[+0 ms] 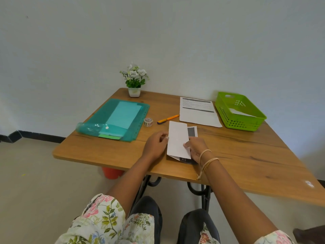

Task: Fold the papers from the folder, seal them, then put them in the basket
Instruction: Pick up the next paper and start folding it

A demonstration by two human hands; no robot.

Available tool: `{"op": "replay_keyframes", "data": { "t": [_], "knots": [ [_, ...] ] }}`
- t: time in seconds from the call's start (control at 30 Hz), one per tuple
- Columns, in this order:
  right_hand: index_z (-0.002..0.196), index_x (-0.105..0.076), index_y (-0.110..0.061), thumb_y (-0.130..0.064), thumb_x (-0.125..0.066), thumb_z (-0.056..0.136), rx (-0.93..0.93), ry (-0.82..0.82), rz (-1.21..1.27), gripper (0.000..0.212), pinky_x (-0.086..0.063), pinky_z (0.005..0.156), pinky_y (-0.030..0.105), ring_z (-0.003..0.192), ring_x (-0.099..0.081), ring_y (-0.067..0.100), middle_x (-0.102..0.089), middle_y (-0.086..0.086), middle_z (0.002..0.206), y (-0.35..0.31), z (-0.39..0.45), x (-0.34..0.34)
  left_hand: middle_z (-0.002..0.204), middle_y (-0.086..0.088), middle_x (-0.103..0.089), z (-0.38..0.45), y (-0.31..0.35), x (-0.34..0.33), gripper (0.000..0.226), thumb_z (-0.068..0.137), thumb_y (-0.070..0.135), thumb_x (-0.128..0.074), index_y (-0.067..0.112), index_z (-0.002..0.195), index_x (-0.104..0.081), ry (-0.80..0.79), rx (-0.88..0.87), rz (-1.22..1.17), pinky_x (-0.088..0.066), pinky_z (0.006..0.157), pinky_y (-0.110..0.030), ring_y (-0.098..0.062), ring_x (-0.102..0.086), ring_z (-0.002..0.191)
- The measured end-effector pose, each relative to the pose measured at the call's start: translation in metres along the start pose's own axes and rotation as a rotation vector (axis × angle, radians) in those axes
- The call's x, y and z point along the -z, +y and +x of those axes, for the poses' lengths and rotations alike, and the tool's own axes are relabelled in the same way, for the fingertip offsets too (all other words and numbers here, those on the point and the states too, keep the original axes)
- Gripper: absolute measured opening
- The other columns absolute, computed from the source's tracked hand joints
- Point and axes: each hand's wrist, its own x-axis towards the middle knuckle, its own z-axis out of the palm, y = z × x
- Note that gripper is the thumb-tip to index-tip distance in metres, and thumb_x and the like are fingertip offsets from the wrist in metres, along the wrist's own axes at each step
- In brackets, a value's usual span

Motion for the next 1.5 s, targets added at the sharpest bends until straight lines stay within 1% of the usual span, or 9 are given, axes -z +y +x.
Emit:
{"op": "replay_keyframes", "data": {
  "t": [0.1,0.37,0.5,0.67,0.87,1.07,1.2,1.4,1.5],
  "knots": [
    [0.126,-0.053,0.001,0.013,-0.053,0.085,0.000,-0.029,0.002,0.042,-0.049,0.089,0.039,0.109,-0.052,0.033,-0.053,0.018,0.129,-0.001,-0.003,-0.003,0.093,0.004,-0.062,-0.001,0.002,0.001,0.037,0.098,0.028,-0.050,0.022,0.134,-0.050,-0.008,0.012,0.011,-0.041,0.064,-0.022,-0.008,-0.055,0.082],
    [0.122,-0.057,-0.010,-0.028,-0.065,0.088,0.423,0.199,-0.901,0.039,-0.050,0.091,0.032,0.113,-0.055,0.027,-0.053,0.011,0.126,0.012,-0.006,-0.013,0.079,0.006,-0.061,-0.001,0.005,0.001,0.044,0.093,0.020,-0.059,0.022,0.136,-0.049,0.021,0.047,-0.004,-0.044,0.063,-0.021,-0.006,-0.057,0.074],
    [0.071,-0.059,-0.014,-0.035,-0.052,0.095,0.472,0.061,-0.784,0.033,-0.041,0.064,0.021,0.083,-0.057,0.023,-0.056,0.004,0.078,0.011,-0.013,-0.013,0.078,0.006,-0.059,-0.005,0.006,0.004,0.046,0.100,0.023,-0.047,0.024,0.145,-0.038,0.012,0.009,-0.140,-0.040,0.063,-0.021,-0.002,-0.052,0.069],
    [0.079,-0.062,-0.007,-0.067,-0.046,0.085,0.372,-0.046,-0.427,0.062,-0.050,0.070,0.039,0.079,-0.061,0.027,-0.064,0.015,0.085,-0.004,-0.021,-0.015,0.122,0.013,-0.059,-0.009,0.004,0.002,0.053,0.102,0.028,-0.041,0.040,0.149,-0.022,-0.164,-0.077,-0.086,-0.045,0.094,-0.031,0.001,-0.054,0.106],
    [0.123,-0.052,-0.002,-0.012,-0.054,0.087,0.274,0.049,-0.475,0.038,-0.052,0.080,0.038,0.103,-0.060,0.033,-0.060,0.019,0.119,-0.012,-0.011,-0.008,0.137,0.009,-0.055,-0.010,0.005,0.000,0.051,0.099,0.029,-0.046,0.036,0.147,-0.033,-0.233,-0.105,0.036,-0.043,0.103,-0.041,-0.011,-0.048,0.127],
    [0.131,-0.046,-0.004,-0.012,-0.051,0.093,0.159,0.062,-0.713,0.039,-0.043,0.077,0.028,0.109,-0.055,0.030,-0.054,0.017,0.128,-0.008,-0.001,0.012,0.131,0.009,-0.056,-0.008,0.002,-0.004,0.046,0.095,0.031,-0.053,0.033,0.140,-0.044,-0.195,-0.170,0.225,-0.046,0.098,-0.037,-0.010,-0.051,0.119],
    [0.131,-0.052,-0.008,-0.012,-0.046,0.094,0.185,0.001,-0.989,0.038,-0.046,0.081,0.031,0.104,-0.056,0.027,-0.057,0.014,0.129,-0.012,0.007,0.024,0.153,0.010,-0.034,-0.009,0.002,-0.005,0.046,0.095,0.035,-0.052,0.033,0.141,-0.044,-0.161,-0.278,0.378,-0.022,0.114,-0.044,-0.010,-0.028,0.140],
    [0.136,-0.047,-0.039,-0.015,-0.049,0.094,0.438,0.062,-1.363,0.049,-0.036,0.107,0.042,0.129,-0.044,0.027,-0.049,0.003,0.141,-0.011,0.021,0.021,0.158,0.010,-0.022,-0.010,0.003,-0.008,0.049,0.099,0.040,-0.043,0.033,0.147,-0.034,-0.241,-0.305,0.531,-0.006,0.119,-0.040,-0.009,-0.014,0.146],
    [0.135,-0.049,-0.033,-0.017,-0.052,0.093,0.612,0.122,-1.397,0.046,-0.026,0.113,0.044,0.132,-0.039,0.025,-0.047,0.002,0.140,-0.001,0.019,0.017,0.159,0.007,-0.021,-0.008,0.001,-0.010,0.050,0.101,0.040,-0.036,0.029,0.150,-0.028,-0.273,-0.279,0.607,-0.009,0.119,-0.038,-0.011,-0.014,0.147]
  ]
}}
